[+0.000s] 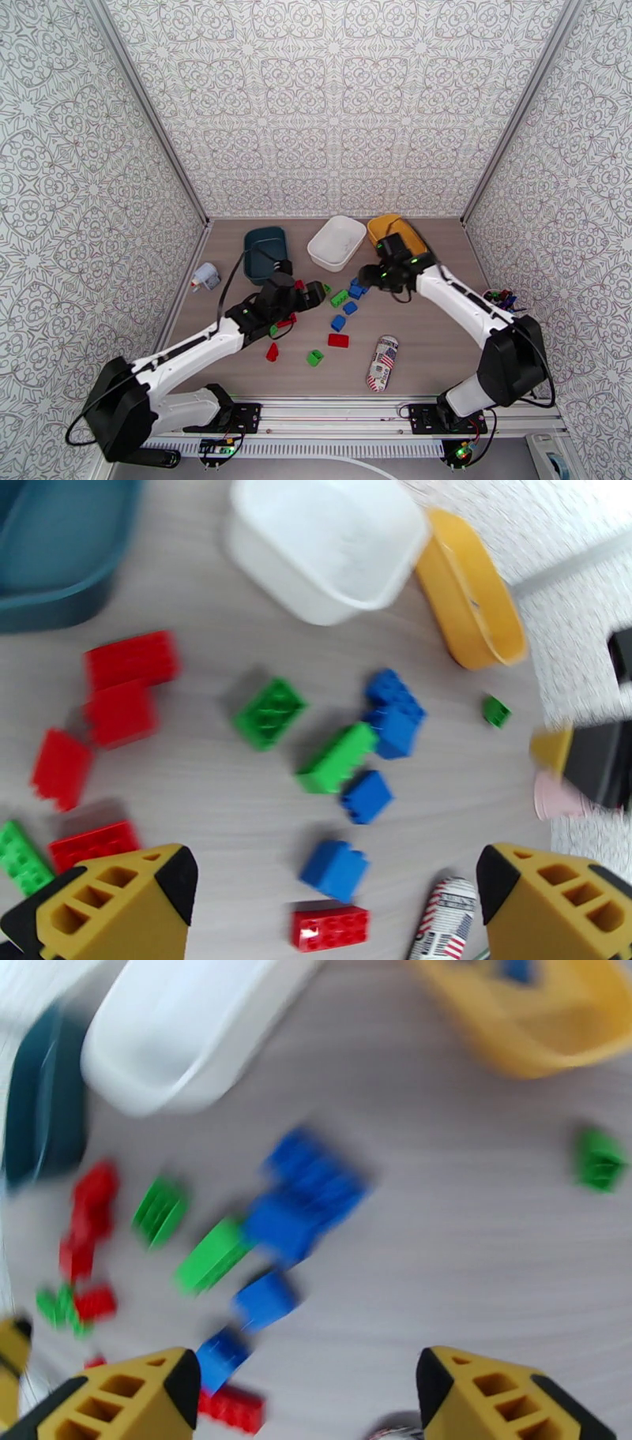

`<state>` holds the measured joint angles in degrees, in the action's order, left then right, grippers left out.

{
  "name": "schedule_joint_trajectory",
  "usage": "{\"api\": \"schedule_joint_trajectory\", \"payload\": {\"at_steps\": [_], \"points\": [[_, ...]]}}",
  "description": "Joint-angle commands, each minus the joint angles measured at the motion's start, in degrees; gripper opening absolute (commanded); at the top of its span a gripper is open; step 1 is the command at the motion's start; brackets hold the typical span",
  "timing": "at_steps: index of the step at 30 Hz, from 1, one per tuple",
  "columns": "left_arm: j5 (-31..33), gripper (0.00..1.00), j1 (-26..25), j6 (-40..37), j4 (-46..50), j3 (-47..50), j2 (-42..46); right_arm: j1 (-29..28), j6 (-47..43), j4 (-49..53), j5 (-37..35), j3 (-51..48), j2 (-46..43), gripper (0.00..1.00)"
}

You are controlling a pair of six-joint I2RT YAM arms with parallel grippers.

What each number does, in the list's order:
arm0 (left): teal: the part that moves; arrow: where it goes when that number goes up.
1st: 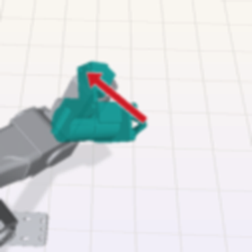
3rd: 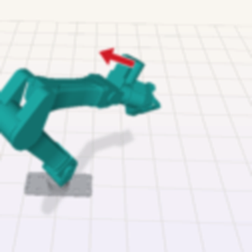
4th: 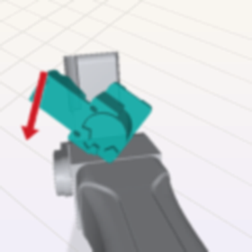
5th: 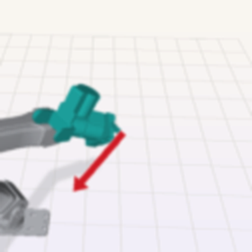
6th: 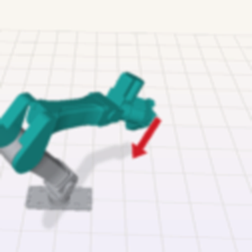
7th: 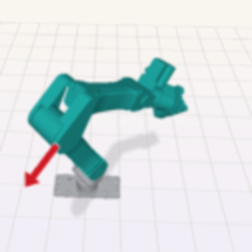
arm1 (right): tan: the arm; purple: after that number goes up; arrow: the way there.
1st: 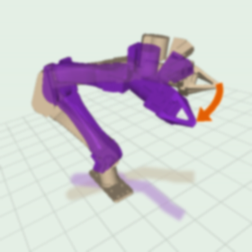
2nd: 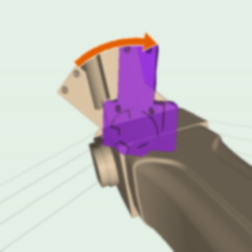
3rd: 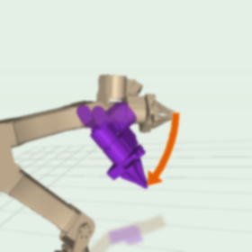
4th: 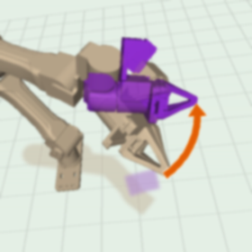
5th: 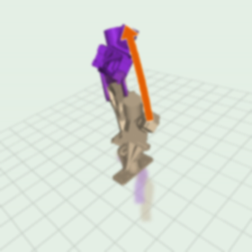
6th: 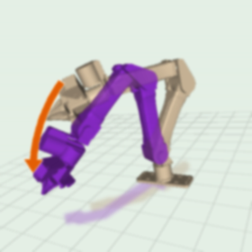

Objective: Sort the legos into containers by color

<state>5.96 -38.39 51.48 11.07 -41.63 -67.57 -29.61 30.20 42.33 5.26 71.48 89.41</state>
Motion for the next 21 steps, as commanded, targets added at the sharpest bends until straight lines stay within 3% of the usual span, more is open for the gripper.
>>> {"api": "schedule_joint_trajectory", "payload": {"at_steps": [1, 8, 21], "points": [[1.7, 0.99, 1.8, 3.1, 3.8, 3.2, 4.0, -4.4, -0.4, -1.0, 2.3, -0.8, 4.0, 0.7], [3.0, 0.99, 2.4, 6.0, 7.1, 9.8, 11.8, -12.4, 7.2, -4.7, 2.7, -4.1, 9.2, 0.66], [4.9, 0.99, 2.7, 7.4, 10.7, 14.6, 19.8, -17.1, 12.7, -11.3, 3.9, -5.4, 16.0, 0.67]]}}
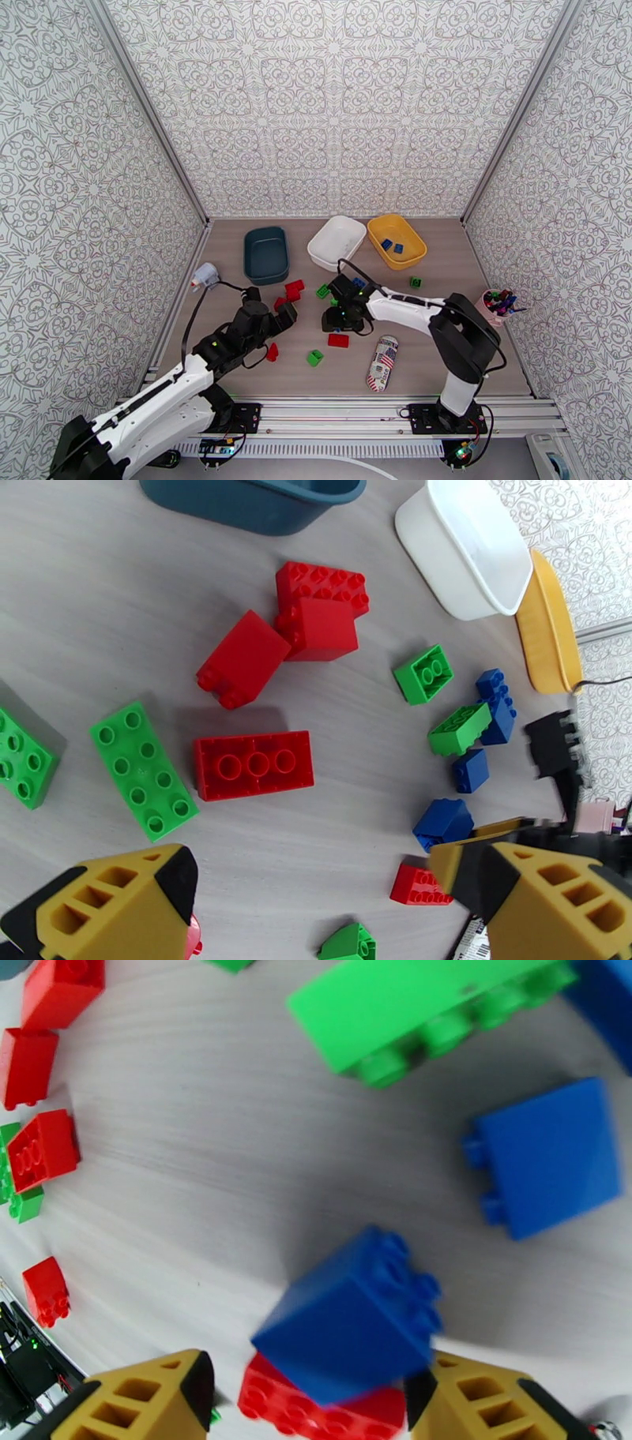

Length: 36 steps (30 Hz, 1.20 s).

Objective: Sort the legos into containers by color

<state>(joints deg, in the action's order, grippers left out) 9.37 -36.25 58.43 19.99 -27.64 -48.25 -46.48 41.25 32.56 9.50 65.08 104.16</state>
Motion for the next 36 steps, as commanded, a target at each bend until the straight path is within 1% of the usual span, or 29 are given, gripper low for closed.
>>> {"api": "schedule_joint_trajectory", "payload": {"at_steps": [1, 7, 10, 14, 18, 22, 25, 28, 32, 36], "points": [[1.4, 0.99, 0.6, 0.4, 1.8, 0.6, 0.5, -0.2, 1.5, -1.4, -0.6, 1.6, 1.8, 0.67], [1.4, 0.99, 0.7, 0.3, 1.4, 0.5, 0.1, -0.4, 0.6, 1.0, -2.4, 6.6, 6.0, 0.63], [1.4, 0.99, 0.8, 0.3, 1.3, 0.6, 0.1, -0.6, 0.0, 2.7, -3.3, 9.2, 7.9, 0.59], [1.0, 0.99, 1.0, 0.3, 1.3, 0.8, 0.1, -1.5, -0.9, 6.0, -6.8, 12.0, 9.7, 0.58], [0.7, 0.99, 1.0, 0.4, 1.0, 1.2, 0.0, -1.9, -1.4, 7.8, -9.1, 13.3, 10.4, 0.58], [0.0, 0.99, 1.0, 0.6, -0.1, 1.6, -0.6, -2.1, -1.6, 8.0, -9.7, 13.5, 10.6, 0.54], [-0.7, 0.99, 0.5, 1.0, -1.6, 2.1, -1.6, -2.1, -1.7, 7.7, -9.5, 13.5, 10.4, 0.45], [-0.3, 0.99, -1.1, 1.5, -3.3, 2.1, -3.1, -2.1, -1.6, 7.7, -9.5, 13.4, 9.6, 0.36], [0.0, 0.99, -3.6, 2.2, -7.3, 2.1, -5.8, -1.0, -1.5, 7.0, -9.3, 11.7, 6.4, 0.32], [-1.9, 0.99, -5.8, 2.0, -13.7, 0.8, -11.5, 2.5, -1.5, 5.0, -7.3, 8.1, 1.6, 0.29]]}}
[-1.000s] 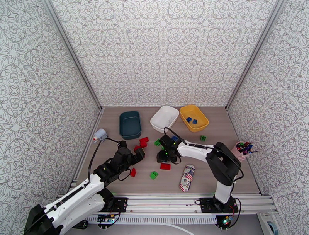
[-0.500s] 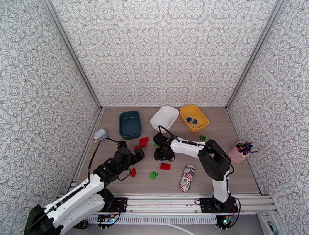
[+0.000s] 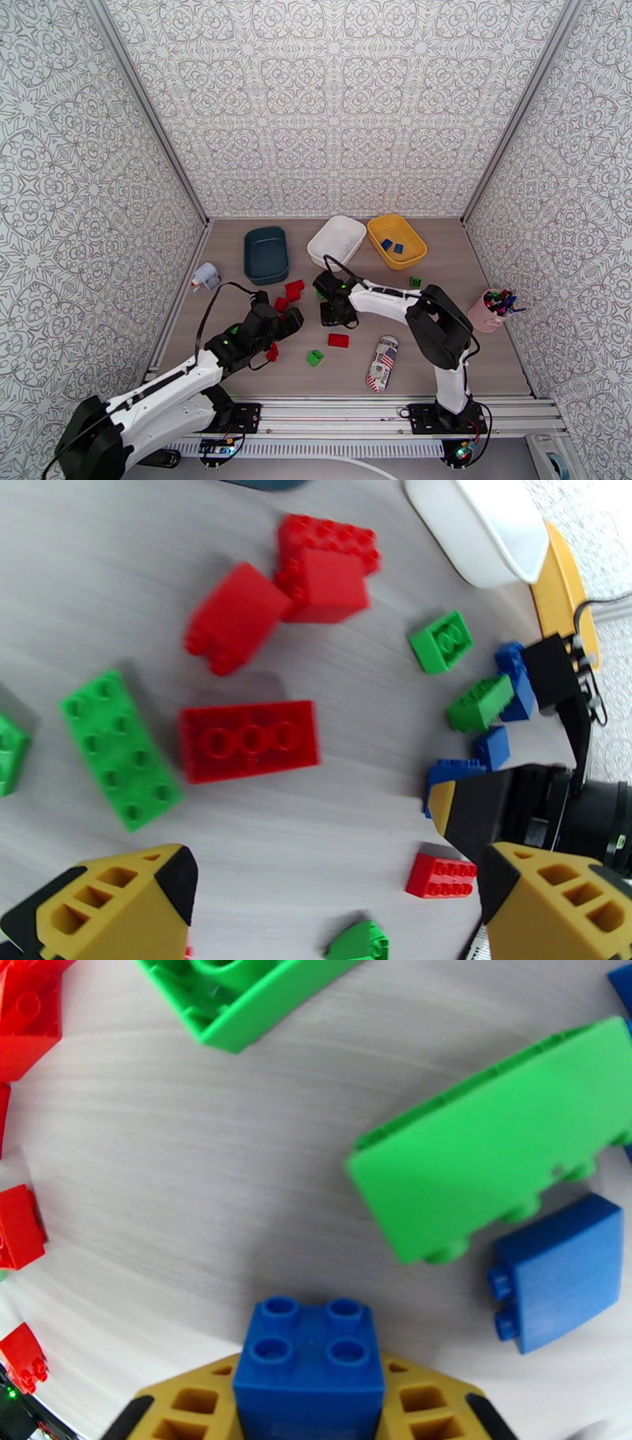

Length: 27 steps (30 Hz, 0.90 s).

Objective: Sort the legos into containers by color

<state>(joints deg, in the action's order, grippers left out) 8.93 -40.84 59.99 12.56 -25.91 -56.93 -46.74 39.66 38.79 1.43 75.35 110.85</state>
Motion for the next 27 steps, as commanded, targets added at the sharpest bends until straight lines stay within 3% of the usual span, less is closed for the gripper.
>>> {"api": "schedule_joint_trajectory", "payload": {"at_steps": [1, 6, 13, 22, 27], "points": [[-2.2, 0.99, -1.4, 0.2, -7.7, -1.6, -4.6, 3.7, 0.1, -1.6, 1.5, -3.1, -6.1, 0.29], [-7.3, 0.99, -2.6, -1.7, -16.0, -7.5, -14.7, 11.0, -0.7, -4.3, 6.1, -7.6, -11.8, 0.29], [-16.5, 1.0, -5.1, -10.7, -20.4, -26.0, -31.7, 26.3, -4.1, -4.3, 11.3, -7.0, -16.0, 0.29], [-22.8, 0.99, -5.5, -18.8, -8.5, -56.4, -49.4, 41.9, -5.6, 0.5, 11.7, 9.4, -9.4, 0.32], [-21.7, 0.99, -6.3, -20.6, -6.7, -55.6, -46.6, 45.4, -6.9, 6.3, 11.0, 22.2, -1.7, 0.4]]}}
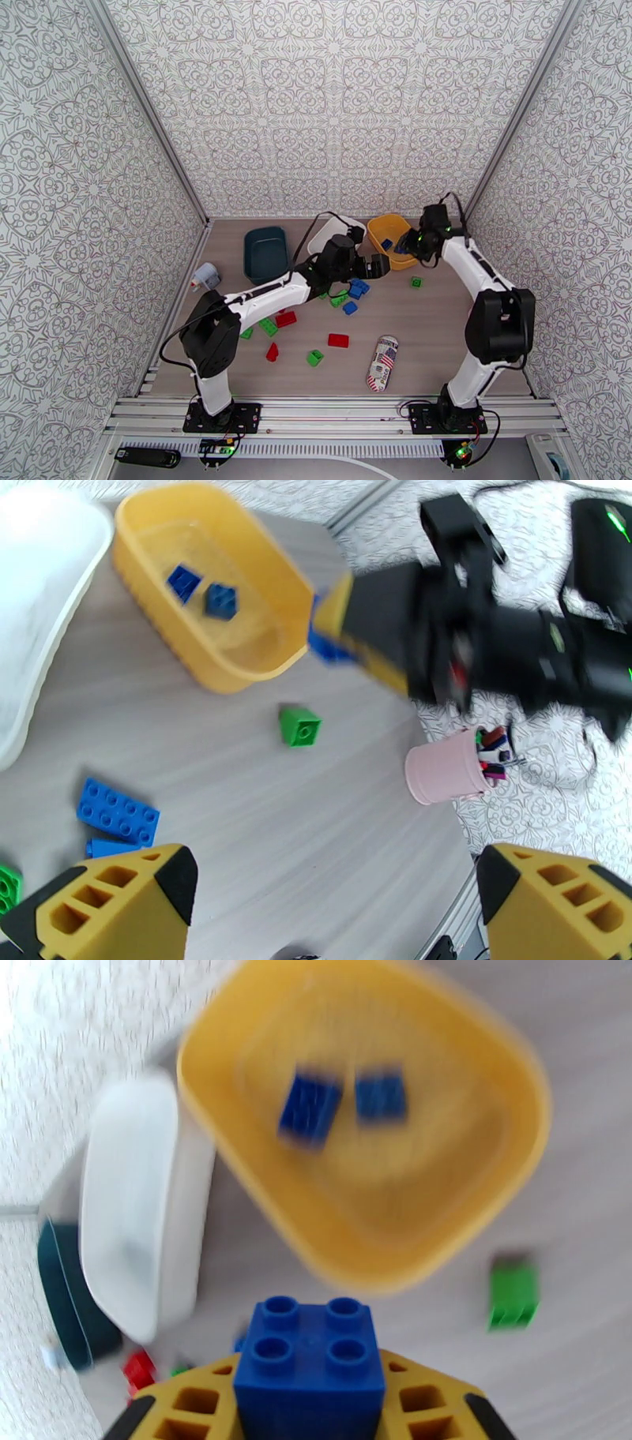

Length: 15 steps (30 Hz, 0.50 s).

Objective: Sort the legos into containers by color

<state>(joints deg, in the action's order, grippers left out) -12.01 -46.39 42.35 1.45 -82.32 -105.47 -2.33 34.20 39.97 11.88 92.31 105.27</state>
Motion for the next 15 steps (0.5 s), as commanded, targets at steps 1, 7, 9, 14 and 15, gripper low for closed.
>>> {"api": "schedule_joint_trajectory", "payload": {"at_steps": [1, 7, 9, 14, 15], "points": [[0.2, 0.99, -0.8, -2.9, 3.9, 2.8, 3.5, 1.2, -1.9, 6.4, 0.3, 7.6, 5.4, 0.45], [6.1, 0.99, -0.5, -1.0, 2.3, 17.2, 14.5, 1.4, -4.6, 11.4, -1.2, 14.4, 8.6, 0.64], [8.6, 0.99, -0.5, -0.2, 3.1, 21.6, 18.0, 1.2, -5.0, 10.9, -0.2, 12.9, 6.9, 0.64], [14.1, 0.99, 1.1, 4.2, 5.9, 30.5, 26.3, -2.3, -7.0, 8.4, 0.0, 5.6, 0.5, 0.65], [15.0, 0.99, 1.7, 5.2, 6.7, 32.0, 27.8, -3.5, -7.4, 8.1, 0.1, 3.9, -0.5, 0.65]]}}
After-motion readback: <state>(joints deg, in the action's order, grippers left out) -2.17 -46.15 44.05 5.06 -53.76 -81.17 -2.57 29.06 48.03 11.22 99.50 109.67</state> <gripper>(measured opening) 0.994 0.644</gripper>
